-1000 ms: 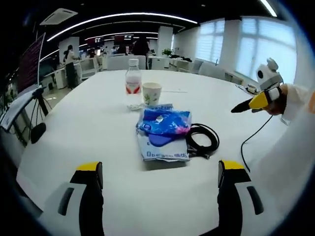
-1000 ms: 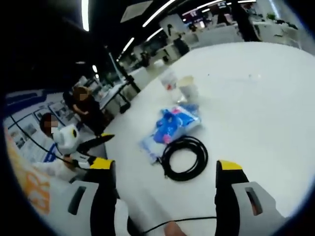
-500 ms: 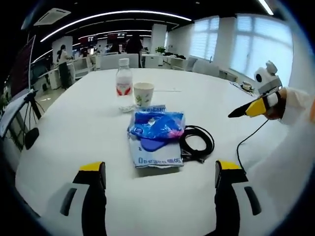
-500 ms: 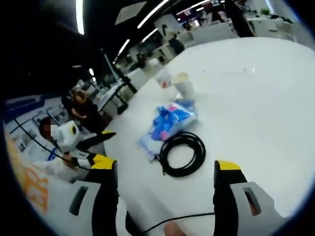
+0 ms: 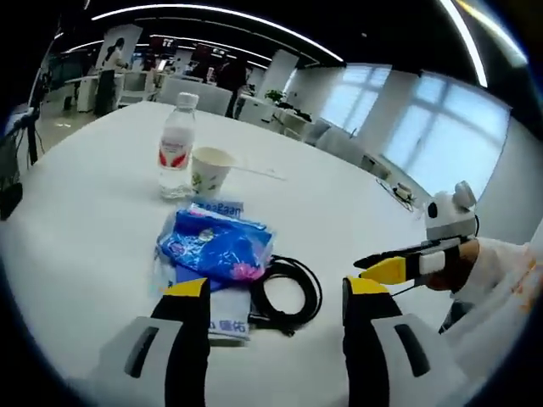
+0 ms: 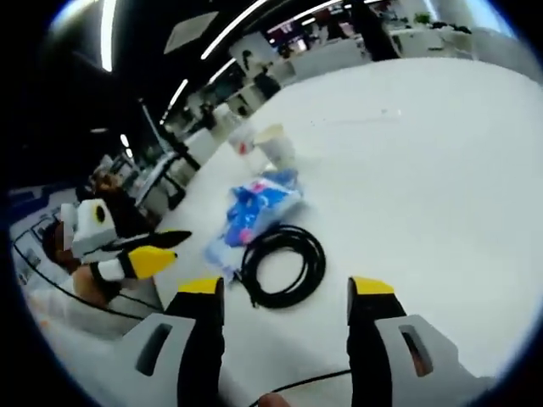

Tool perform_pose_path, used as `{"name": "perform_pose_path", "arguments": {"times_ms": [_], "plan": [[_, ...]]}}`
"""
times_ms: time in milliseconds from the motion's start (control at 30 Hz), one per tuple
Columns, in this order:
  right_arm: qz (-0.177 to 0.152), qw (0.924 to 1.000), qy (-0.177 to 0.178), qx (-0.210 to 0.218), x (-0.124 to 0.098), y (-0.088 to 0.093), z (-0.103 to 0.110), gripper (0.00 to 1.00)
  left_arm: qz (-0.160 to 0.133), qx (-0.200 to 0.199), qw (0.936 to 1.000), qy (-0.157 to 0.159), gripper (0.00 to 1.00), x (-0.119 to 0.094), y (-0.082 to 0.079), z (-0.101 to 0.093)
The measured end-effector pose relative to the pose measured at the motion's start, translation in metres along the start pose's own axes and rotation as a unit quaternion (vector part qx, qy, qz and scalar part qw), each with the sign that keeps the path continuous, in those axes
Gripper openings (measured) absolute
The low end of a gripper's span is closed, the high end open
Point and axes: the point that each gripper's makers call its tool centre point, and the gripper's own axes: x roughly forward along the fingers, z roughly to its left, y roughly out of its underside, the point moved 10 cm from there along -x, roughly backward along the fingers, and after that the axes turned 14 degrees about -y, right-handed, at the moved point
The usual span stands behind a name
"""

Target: Arrange the tabletop items into an orderly group along one side of the table until the central work area is clear of visible clutter.

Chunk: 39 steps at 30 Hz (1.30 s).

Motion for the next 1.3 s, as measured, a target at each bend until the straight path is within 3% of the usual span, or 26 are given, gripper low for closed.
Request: {"name": "perform_pose_path", "arguments": {"times_ms": [67,100,233,367,533,633,900,1067,1100,1133,1167,1300], "plan": [[0.006,1.0,0.005,0.003,0.005,0.002,-0.003,0.52,0.016,-0.01,0.9998,0.01,0.59,0.008,0.003,-0.008],[0.007,0.9999,0.007,0.009,0.007,0.003,-0.005,0.51,0.044,-0.019,0.9987,0.017,0.58,0.012,0.007,-0.011],[0.01,0.9996,0.012,0.023,0.016,0.003,-0.011,0.48,0.096,0.008,0.9953,0.006,0.53,0.024,0.019,-0.016],[0.022,0.999,0.023,0.032,0.027,0.004,-0.019,0.43,0.122,-0.016,0.9923,0.012,0.47,0.036,0.026,-0.021],[0.041,0.998,0.026,0.041,0.041,0.008,-0.026,0.4,0.141,-0.014,0.9898,-0.003,0.41,0.052,0.028,-0.021],[0.048,0.9979,0.022,0.038,0.046,0.011,-0.026,0.38,0.132,-0.047,0.99,-0.018,0.34,0.054,0.027,-0.019],[0.036,0.9985,0.027,0.032,0.048,0.009,-0.032,0.17,0.148,-0.046,0.9875,-0.03,0.3,0.062,0.031,-0.019],[0.007,0.9935,0.005,0.114,0.038,0.008,-0.036,0.08,0.154,-0.048,0.9861,-0.037,0.26,0.061,0.031,-0.018],[-0.015,0.9904,0.006,0.137,0.034,0.006,-0.037,0.02,0.161,-0.049,0.9849,-0.039,0.24,0.06,0.032,-0.017],[-0.013,0.9869,-0.019,0.159,0.031,0.007,-0.033,0.02,0.162,-0.05,0.9849,-0.037,0.22,0.059,0.032,-0.017],[-0.019,0.985,-0.017,0.171,0.029,0.006,-0.034,0.01,0.166,-0.05,0.9841,-0.039,0.19,0.058,0.033,-0.017],[-0.023,0.9852,-0.017,0.169,0.019,0.007,-0.035,0.01,0.168,-0.044,0.9842,-0.032,0.12,0.055,0.035,-0.021]]}}
